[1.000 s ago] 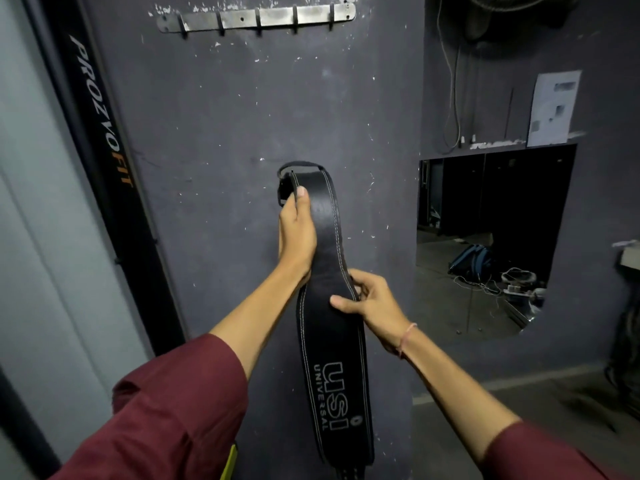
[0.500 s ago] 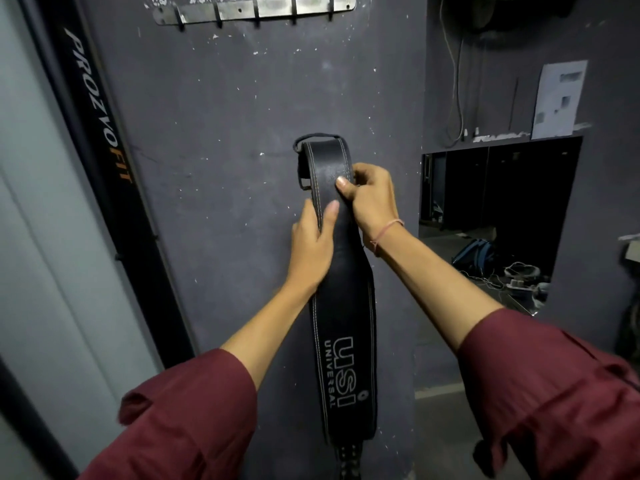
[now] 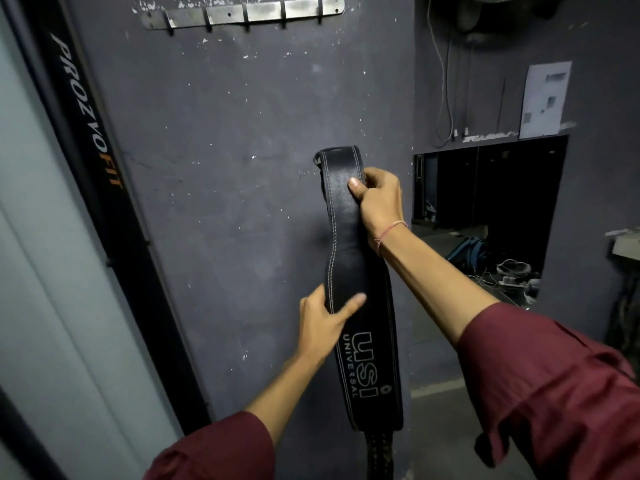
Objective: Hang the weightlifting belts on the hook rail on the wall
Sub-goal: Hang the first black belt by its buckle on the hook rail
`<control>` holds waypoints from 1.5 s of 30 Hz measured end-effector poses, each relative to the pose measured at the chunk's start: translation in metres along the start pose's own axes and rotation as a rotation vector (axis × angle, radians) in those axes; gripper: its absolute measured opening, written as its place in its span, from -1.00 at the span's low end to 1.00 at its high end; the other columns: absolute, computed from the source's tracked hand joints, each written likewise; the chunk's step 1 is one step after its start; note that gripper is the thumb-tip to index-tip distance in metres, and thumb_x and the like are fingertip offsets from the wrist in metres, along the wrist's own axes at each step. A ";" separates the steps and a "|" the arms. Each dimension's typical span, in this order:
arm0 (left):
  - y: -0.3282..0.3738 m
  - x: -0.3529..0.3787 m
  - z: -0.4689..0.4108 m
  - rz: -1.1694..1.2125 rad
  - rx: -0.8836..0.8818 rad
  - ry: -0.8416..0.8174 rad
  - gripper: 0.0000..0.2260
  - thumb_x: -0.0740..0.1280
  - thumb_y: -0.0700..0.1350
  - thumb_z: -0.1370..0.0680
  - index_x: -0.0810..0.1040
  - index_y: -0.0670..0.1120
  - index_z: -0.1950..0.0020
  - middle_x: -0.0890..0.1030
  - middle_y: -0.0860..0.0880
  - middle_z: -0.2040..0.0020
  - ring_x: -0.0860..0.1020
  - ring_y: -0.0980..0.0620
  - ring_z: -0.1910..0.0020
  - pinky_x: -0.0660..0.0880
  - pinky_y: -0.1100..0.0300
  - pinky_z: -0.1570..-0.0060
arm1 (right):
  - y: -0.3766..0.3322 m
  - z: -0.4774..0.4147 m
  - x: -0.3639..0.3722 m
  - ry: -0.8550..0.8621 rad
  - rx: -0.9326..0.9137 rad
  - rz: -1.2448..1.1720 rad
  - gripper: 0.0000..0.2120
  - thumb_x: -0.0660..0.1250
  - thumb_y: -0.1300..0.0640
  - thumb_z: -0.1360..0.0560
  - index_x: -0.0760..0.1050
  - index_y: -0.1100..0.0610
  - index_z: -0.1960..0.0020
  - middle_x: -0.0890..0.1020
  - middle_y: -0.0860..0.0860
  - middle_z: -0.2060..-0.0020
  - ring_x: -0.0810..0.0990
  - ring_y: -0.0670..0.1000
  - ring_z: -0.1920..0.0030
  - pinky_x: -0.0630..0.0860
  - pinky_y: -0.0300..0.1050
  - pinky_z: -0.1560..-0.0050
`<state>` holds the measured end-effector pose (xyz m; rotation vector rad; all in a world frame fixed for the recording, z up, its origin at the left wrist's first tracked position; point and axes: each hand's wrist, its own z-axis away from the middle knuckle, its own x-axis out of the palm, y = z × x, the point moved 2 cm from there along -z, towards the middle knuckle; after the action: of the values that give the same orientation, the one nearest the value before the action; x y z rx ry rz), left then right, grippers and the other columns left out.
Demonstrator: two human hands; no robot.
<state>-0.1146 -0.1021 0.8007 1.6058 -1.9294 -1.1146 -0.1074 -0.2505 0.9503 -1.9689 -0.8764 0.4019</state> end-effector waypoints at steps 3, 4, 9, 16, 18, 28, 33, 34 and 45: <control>0.043 -0.003 -0.035 0.046 0.062 0.191 -0.65 0.35 0.04 -0.60 0.36 -0.14 0.24 0.37 0.11 0.38 0.33 0.15 0.36 0.34 0.07 0.33 | -0.010 0.020 0.000 -0.029 -0.067 -0.012 -0.91 0.35 0.14 -0.43 0.58 0.16 0.17 0.67 0.08 0.26 0.56 -0.02 0.21 0.60 0.21 0.04; 0.059 -0.006 -0.049 0.057 0.079 0.233 -0.65 0.30 0.03 -0.63 0.31 -0.10 0.26 0.31 0.11 0.39 0.26 0.15 0.37 0.28 0.08 0.34 | -0.010 0.027 0.001 -0.055 -0.082 -0.024 -0.93 0.35 0.19 -0.46 0.59 0.14 0.18 0.68 0.08 0.25 0.57 -0.04 0.21 0.60 0.16 0.06; 0.105 -0.023 -0.127 0.035 -0.072 0.326 -0.60 0.22 0.12 -0.64 0.48 -0.20 0.18 0.48 -0.03 0.30 0.44 0.00 0.25 0.38 0.09 0.19 | -0.008 0.060 0.002 -0.194 -0.127 -0.077 -0.86 0.34 0.27 -0.50 0.61 0.08 0.15 0.64 -0.08 0.29 0.55 -0.09 0.23 0.54 -0.04 0.14; 0.096 -0.025 -0.121 0.188 -0.018 0.198 -0.78 0.20 -0.02 -0.66 0.41 -0.08 0.14 0.42 -0.04 0.27 0.38 0.07 0.27 0.35 0.11 0.18 | 0.025 0.100 -0.011 -0.417 -0.031 -0.231 -0.88 0.35 0.46 -0.50 0.55 0.29 0.08 0.68 -0.09 0.22 0.62 -0.17 0.15 0.56 -0.25 0.06; 0.095 -0.028 -0.119 0.233 0.021 0.215 -0.88 0.17 -0.17 -0.69 0.44 -0.19 -0.02 0.55 -0.10 0.15 0.54 0.10 0.17 0.44 0.16 0.03 | 0.065 0.122 -0.019 -0.476 0.096 -0.224 -0.88 0.35 0.44 -0.50 0.59 0.29 0.02 0.71 -0.03 0.16 0.64 -0.14 0.11 0.57 -0.27 0.05; 0.094 -0.027 -0.110 0.109 0.106 0.160 -0.67 0.19 -0.12 -0.65 0.38 -0.25 -0.36 0.55 -0.14 -0.26 0.51 -0.06 -0.28 0.41 0.10 -0.32 | 0.012 0.116 -0.008 -0.409 0.070 -0.228 -0.71 0.30 0.42 -0.56 0.47 0.17 0.30 0.52 -0.18 0.58 0.47 -0.29 0.53 0.37 -0.49 0.45; 0.103 -0.035 -0.117 0.111 0.130 0.279 -0.95 0.17 -0.20 -0.67 0.40 -0.14 -0.05 0.46 0.07 0.18 0.40 0.11 0.19 0.36 0.23 0.11 | 0.019 0.109 0.000 -0.438 0.082 -0.268 -0.89 0.36 0.40 -0.52 0.57 0.40 -0.03 0.66 0.17 0.16 0.65 -0.04 0.22 0.65 -0.18 0.18; 0.104 -0.038 -0.121 0.112 0.136 0.306 -0.95 0.18 -0.21 -0.67 0.38 -0.15 -0.02 0.43 0.07 0.20 0.37 0.09 0.19 0.34 0.22 0.12 | 0.038 0.123 -0.002 -0.468 0.128 -0.253 -0.81 0.38 0.43 -0.49 0.55 0.44 -0.09 0.66 0.21 0.08 0.65 0.00 0.14 0.65 -0.15 0.08; 0.105 -0.047 -0.125 0.124 0.154 0.316 -0.95 0.14 -0.22 -0.68 0.34 -0.13 -0.02 0.39 0.03 0.17 0.33 0.19 0.22 0.33 0.45 0.21 | 0.104 0.168 -0.021 -0.515 0.291 -0.077 -0.70 0.45 0.39 -0.45 0.59 0.23 -0.17 0.72 0.06 -0.06 0.69 0.03 -0.09 0.61 -0.10 -0.12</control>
<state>-0.0777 -0.0959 0.9667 1.6026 -1.9067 -0.6327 -0.1769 -0.1970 0.7718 -1.5775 -1.1356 0.9623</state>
